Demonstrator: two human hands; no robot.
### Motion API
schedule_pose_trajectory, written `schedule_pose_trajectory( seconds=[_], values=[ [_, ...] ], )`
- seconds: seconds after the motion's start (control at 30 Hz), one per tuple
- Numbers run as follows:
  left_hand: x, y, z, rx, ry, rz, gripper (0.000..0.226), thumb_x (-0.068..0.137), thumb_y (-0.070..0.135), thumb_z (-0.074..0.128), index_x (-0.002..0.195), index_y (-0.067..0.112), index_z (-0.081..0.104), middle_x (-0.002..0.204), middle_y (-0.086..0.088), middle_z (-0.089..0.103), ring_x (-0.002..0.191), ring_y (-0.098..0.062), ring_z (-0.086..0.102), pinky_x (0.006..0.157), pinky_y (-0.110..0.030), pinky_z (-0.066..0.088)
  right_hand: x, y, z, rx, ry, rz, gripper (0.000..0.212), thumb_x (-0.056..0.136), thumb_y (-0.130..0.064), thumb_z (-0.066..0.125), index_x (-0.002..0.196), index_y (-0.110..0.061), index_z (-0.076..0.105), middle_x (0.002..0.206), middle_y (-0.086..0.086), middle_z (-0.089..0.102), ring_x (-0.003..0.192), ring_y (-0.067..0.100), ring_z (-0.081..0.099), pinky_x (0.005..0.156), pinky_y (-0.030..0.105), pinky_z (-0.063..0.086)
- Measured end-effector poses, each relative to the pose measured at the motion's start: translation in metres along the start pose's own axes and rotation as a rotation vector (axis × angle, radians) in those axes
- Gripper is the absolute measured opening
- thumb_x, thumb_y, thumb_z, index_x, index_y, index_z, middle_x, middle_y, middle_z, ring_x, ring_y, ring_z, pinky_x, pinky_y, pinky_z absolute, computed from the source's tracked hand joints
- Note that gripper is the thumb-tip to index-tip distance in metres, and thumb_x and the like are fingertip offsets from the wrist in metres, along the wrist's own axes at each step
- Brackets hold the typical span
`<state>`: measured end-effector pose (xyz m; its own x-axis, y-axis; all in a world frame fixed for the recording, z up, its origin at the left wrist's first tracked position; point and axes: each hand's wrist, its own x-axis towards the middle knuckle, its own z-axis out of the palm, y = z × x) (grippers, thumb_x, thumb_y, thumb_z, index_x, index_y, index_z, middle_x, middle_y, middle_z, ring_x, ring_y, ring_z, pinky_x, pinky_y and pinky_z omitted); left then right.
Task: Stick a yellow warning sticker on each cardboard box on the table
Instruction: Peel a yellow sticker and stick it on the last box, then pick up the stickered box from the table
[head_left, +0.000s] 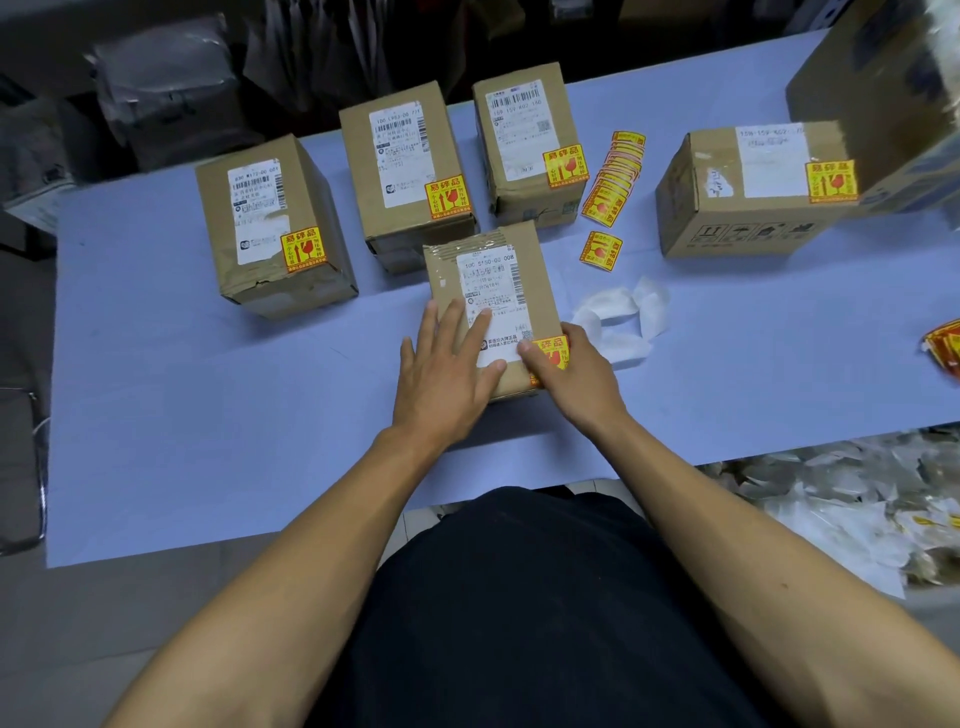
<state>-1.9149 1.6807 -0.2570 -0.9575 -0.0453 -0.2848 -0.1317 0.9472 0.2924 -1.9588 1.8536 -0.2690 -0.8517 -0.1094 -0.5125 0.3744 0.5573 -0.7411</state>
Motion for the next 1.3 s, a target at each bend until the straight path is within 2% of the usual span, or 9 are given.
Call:
schedule_pose_trajectory(
  seconds=[0.2,0.3,0.4,0.5,0.6,0.7,0.83,1.07,1.3],
  values=[
    [0.001,-0.005,0.005,-0.105,0.031,0.022,0.063,0.102,0.049,0.042,0.157,0.025,0.024,0.167,-0.006,0.011,0.154,-0.026,-0.004,0.120,-0.056,0.014,-0.015,0.021,-0.010,0.128,-0.140,-0.049,0.040,0.084,-0.054,0.069,0.121,-0.053,0.054,0.110,-0.029,0.068,0.101,-0.009,0.063,0.080,0.009,0.045],
    [0.002,-0.006,0.005,-0.277,0.111,0.004,0.063,0.098,0.041,0.055,0.153,0.017,0.034,0.166,-0.011,0.015,0.154,-0.028,0.006,0.122,-0.043,0.016,-0.011,0.030,-0.017,0.147,-0.195,0.003,0.055,0.087,-0.060,0.063,0.138,-0.047,0.049,0.132,-0.018,0.063,0.120,0.002,0.059,0.102,0.028,0.045],
    [0.004,-0.005,0.006,-0.550,0.145,-0.220,0.074,0.094,0.042,0.062,0.155,0.021,0.025,0.167,-0.001,0.010,0.151,-0.016,0.014,0.116,-0.029,0.019,0.000,0.027,-0.019,0.203,-0.149,0.067,0.071,0.091,-0.060,0.059,0.152,-0.033,0.036,0.151,-0.004,0.048,0.133,0.012,0.049,0.113,0.038,0.038],
    [0.014,-0.001,0.008,-0.860,0.104,-0.459,0.084,0.091,0.049,0.063,0.158,0.027,0.018,0.163,0.002,0.027,0.145,-0.016,0.033,0.116,-0.034,0.032,0.016,0.009,-0.013,0.242,-0.144,0.052,0.073,0.093,-0.056,0.056,0.156,-0.030,0.028,0.157,-0.001,0.040,0.138,0.015,0.045,0.115,0.039,0.037],
    [0.027,0.002,0.010,-1.060,0.055,-0.596,0.071,0.088,0.055,0.061,0.149,0.028,0.037,0.141,0.006,0.057,0.126,-0.017,0.057,0.105,-0.041,0.048,0.034,-0.008,-0.007,0.230,-0.178,0.044,0.074,0.091,-0.060,0.053,0.155,-0.031,0.030,0.155,-0.003,0.044,0.135,0.015,0.050,0.112,0.042,0.042],
    [0.037,0.000,0.013,-1.125,0.077,-0.609,0.041,0.087,0.053,0.060,0.124,0.038,0.054,0.110,0.019,0.068,0.102,-0.008,0.067,0.091,-0.036,0.054,0.048,-0.014,-0.004,0.219,-0.213,0.050,0.074,0.091,-0.061,0.050,0.154,-0.029,0.031,0.151,-0.003,0.049,0.130,0.016,0.055,0.110,0.044,0.045],
    [0.043,0.000,0.012,-1.169,0.048,-0.595,0.038,0.086,0.054,0.059,0.122,0.041,0.054,0.114,0.014,0.070,0.100,-0.010,0.069,0.092,-0.038,0.056,0.055,-0.013,-0.004,0.222,-0.243,0.087,0.069,0.095,-0.059,0.048,0.155,-0.033,0.027,0.147,-0.004,0.054,0.121,0.015,0.061,0.105,0.044,0.049],
    [0.023,-0.003,0.016,-1.208,0.068,-0.605,0.042,0.088,0.053,0.058,0.128,0.038,0.055,0.111,0.016,0.071,0.097,-0.008,0.070,0.088,-0.035,0.057,0.037,-0.010,0.005,0.158,-0.212,0.077,0.067,0.097,-0.060,0.042,0.156,-0.032,0.026,0.153,-0.004,0.046,0.134,0.017,0.050,0.114,0.045,0.038],
    [-0.017,-0.037,0.005,-1.228,0.141,-0.618,0.045,0.080,0.058,0.058,0.122,0.040,0.058,0.108,0.020,0.072,0.097,-0.004,0.070,0.089,-0.034,0.056,0.005,-0.027,0.044,0.094,-0.230,-0.025,0.056,0.097,-0.057,0.038,0.150,-0.037,0.036,0.147,-0.009,0.053,0.132,0.017,0.052,0.114,0.046,0.037]
  ],
)
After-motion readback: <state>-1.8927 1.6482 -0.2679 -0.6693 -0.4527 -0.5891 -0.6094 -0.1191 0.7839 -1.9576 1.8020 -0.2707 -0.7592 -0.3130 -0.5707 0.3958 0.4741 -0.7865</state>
